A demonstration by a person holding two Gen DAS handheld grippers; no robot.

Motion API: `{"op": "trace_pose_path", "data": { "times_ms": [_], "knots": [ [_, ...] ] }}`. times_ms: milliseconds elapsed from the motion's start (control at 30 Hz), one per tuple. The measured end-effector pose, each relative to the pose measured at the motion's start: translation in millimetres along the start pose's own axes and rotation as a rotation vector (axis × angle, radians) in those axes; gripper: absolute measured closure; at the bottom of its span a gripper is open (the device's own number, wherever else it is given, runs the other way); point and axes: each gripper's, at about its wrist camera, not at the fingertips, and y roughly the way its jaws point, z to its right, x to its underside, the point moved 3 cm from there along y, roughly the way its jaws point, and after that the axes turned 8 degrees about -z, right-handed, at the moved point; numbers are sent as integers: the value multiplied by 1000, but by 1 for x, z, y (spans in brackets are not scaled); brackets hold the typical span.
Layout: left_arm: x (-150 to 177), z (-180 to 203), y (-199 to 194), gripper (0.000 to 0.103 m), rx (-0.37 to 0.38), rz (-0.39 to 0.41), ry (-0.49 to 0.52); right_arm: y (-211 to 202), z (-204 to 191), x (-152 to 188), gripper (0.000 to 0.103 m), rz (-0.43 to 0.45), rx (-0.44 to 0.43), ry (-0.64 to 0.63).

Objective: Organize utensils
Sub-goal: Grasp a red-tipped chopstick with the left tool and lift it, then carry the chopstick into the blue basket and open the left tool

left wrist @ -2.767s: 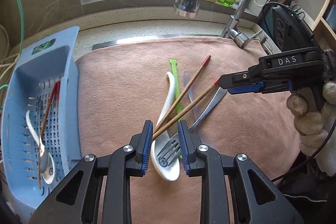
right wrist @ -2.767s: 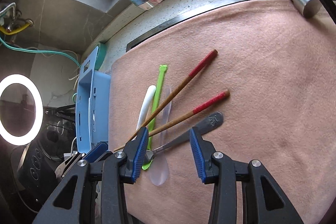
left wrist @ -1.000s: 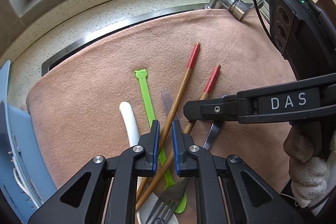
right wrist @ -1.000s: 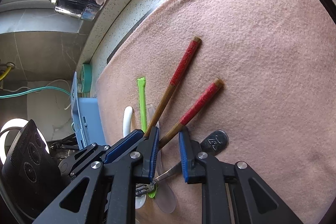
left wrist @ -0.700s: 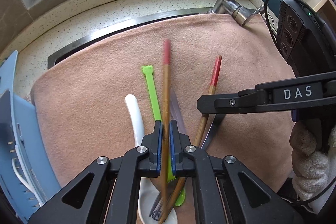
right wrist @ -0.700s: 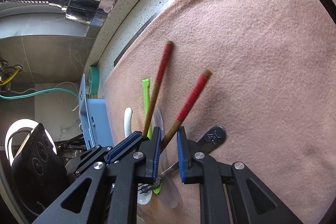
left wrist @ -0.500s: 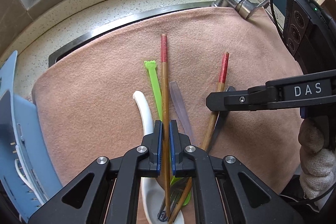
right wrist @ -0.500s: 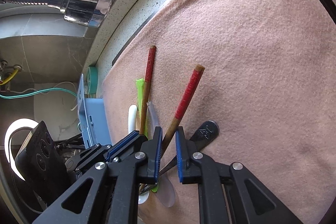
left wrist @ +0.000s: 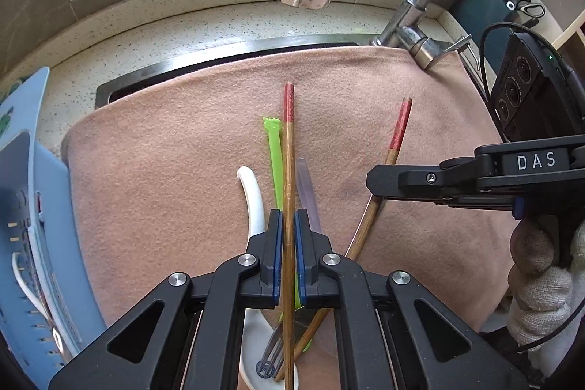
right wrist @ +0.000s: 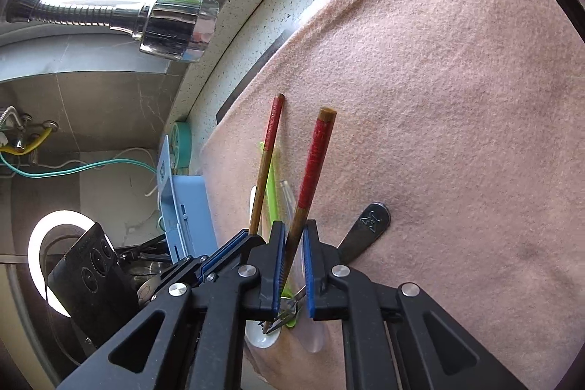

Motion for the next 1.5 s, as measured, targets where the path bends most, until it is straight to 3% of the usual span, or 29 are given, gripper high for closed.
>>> {"op": "trace_pose_path", "data": {
  "times_ms": [400, 933, 1167, 1500],
  "knots": [
    [23, -19, -35, 98, 75, 91, -110, -7, -22, 13, 96, 9, -11, -46],
    [71, -73, -90, 98, 15, 234, -246, -3, -92, 18, 97, -1, -34, -183],
    [98, -107, -108, 98, -21, 270, -318, 29, -139, 26, 97, -70, -67, -263],
    [124, -158, -121, 98, -87, 306, -407, 96, -192, 39, 97, -175, -49, -357]
  ]
}}
